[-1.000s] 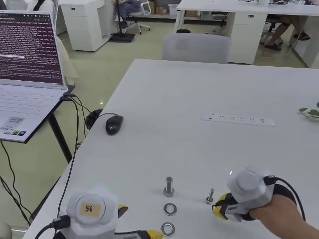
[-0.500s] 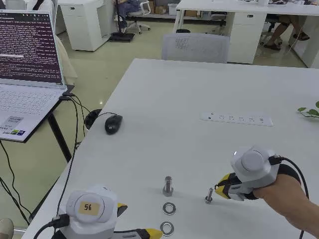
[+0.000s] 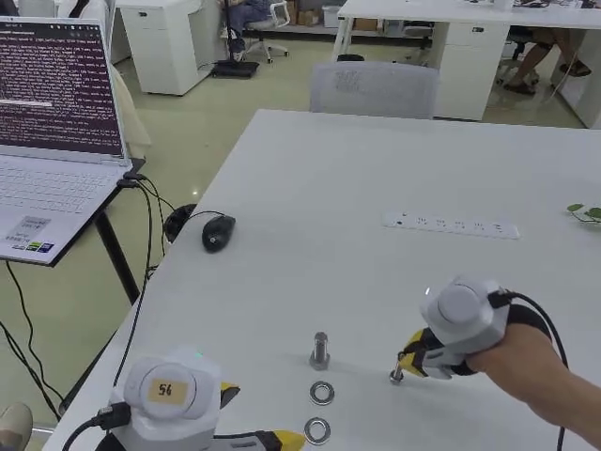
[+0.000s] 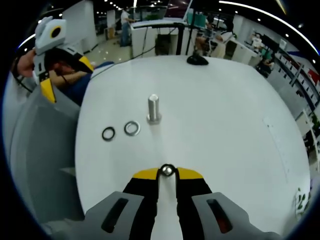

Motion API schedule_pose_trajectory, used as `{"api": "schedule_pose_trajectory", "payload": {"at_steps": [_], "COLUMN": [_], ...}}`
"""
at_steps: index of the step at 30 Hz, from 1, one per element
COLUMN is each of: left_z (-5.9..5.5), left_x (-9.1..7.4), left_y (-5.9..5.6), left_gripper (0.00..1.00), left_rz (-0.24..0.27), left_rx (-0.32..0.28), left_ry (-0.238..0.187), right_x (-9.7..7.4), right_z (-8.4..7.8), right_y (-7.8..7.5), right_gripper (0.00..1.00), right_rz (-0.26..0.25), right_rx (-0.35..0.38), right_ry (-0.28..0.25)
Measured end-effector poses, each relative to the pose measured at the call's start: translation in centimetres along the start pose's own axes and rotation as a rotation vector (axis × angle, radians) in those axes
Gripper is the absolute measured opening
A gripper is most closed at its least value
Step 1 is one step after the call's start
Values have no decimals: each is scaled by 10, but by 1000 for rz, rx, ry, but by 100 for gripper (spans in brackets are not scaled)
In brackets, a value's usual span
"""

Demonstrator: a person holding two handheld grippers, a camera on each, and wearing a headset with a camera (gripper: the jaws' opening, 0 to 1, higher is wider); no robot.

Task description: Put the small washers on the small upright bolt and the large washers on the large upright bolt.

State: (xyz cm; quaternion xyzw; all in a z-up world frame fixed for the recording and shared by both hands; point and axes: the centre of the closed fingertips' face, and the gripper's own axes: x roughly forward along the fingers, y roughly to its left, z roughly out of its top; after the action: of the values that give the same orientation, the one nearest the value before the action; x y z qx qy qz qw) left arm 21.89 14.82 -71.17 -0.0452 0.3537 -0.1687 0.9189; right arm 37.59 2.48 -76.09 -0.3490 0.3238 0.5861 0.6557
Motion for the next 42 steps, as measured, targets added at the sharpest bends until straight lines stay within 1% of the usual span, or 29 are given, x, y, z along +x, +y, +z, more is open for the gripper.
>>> {"api": "schedule_pose_trajectory", "payload": {"at_steps": [5, 13, 21, 24, 32, 38, 41, 42], "left_z": [0, 1, -1, -1, 0, 1, 2, 2], "left_x": [1, 2, 0, 0, 0, 1, 2, 2], "left_y": [-1, 0, 0, 2, 2, 1, 1, 0], "left_gripper": [64, 64, 64, 64, 64, 64, 64, 64], "left_rz": [-4, -4, -3, 0, 1, -3, -5, -6], "left_rx": [3, 2, 1, -1, 3, 6, 8, 9], "left_ry": [0, 0, 3, 3, 3, 6, 5, 5], "right_x": [2, 5, 16, 23, 38, 44, 42, 42], "right_z": [1, -1, -9, -15, -25, -31, -28, -29], "right_y": [-2, -2, -1, -1, 0, 2, 3, 4], "right_gripper": [13, 13, 14, 14, 14, 14, 16, 16], "right_rz": [0, 5, 15, 21, 30, 32, 35, 36], "right_rx": [-8, -28, -29, -17, 36, 53, 67, 69], "right_ry": [9, 39, 67, 84, 93, 100, 80, 82]}}
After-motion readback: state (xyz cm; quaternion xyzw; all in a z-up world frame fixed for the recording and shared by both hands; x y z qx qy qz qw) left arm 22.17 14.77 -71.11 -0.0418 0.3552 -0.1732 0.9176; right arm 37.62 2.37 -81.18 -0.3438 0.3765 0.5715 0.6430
